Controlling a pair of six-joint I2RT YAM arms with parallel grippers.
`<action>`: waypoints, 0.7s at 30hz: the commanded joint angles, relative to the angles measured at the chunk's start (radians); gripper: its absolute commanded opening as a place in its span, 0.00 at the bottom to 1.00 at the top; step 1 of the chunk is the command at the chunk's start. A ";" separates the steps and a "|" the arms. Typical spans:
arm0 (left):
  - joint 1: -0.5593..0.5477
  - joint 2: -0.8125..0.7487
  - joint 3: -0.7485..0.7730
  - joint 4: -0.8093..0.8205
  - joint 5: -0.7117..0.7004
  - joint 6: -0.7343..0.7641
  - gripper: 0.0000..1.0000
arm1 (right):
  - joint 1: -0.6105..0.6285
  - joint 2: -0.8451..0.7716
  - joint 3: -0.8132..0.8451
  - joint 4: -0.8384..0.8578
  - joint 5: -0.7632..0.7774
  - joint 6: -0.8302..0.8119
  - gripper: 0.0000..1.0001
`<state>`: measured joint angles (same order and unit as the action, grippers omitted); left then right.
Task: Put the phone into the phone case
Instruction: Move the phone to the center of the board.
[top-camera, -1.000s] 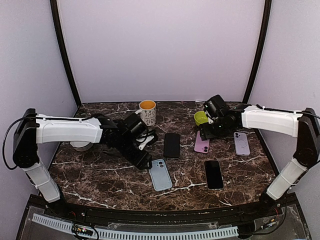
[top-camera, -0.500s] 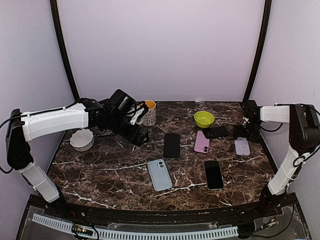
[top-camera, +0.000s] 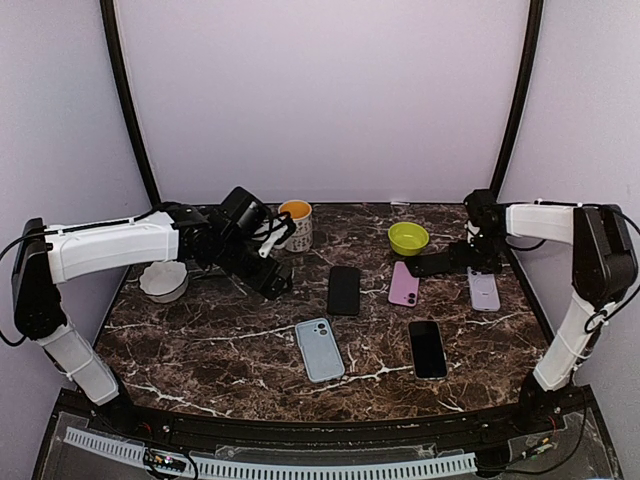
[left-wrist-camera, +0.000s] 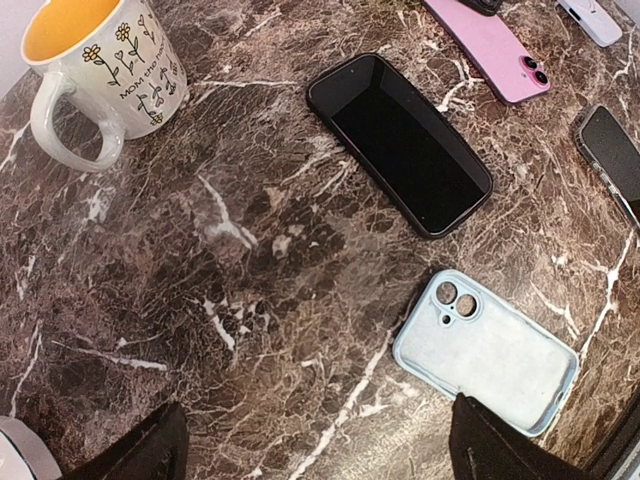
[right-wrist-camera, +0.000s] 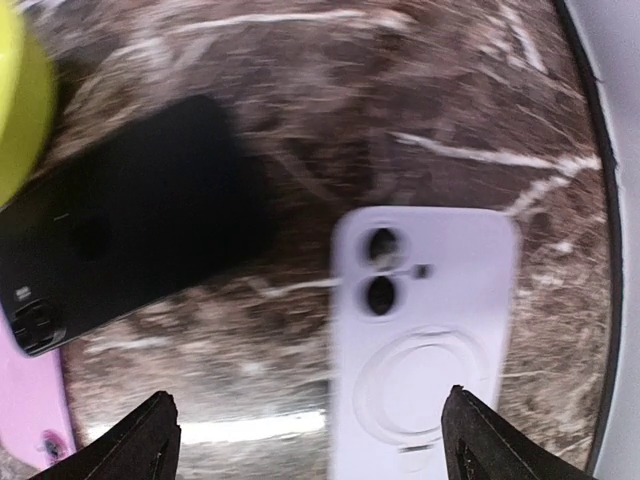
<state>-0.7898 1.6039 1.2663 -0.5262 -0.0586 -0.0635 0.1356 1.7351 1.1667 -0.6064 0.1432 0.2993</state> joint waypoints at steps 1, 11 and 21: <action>0.000 -0.013 -0.015 -0.013 -0.014 0.015 0.93 | 0.141 -0.014 0.046 -0.005 0.001 0.075 0.91; 0.000 0.004 -0.011 -0.030 -0.009 0.014 0.93 | 0.372 0.094 0.079 0.140 0.144 0.353 0.98; 0.000 0.013 -0.008 -0.037 -0.005 0.014 0.93 | 0.453 0.201 0.131 0.118 0.266 0.428 0.99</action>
<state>-0.7898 1.6131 1.2648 -0.5335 -0.0647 -0.0593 0.5533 1.8847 1.2366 -0.4686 0.3084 0.6880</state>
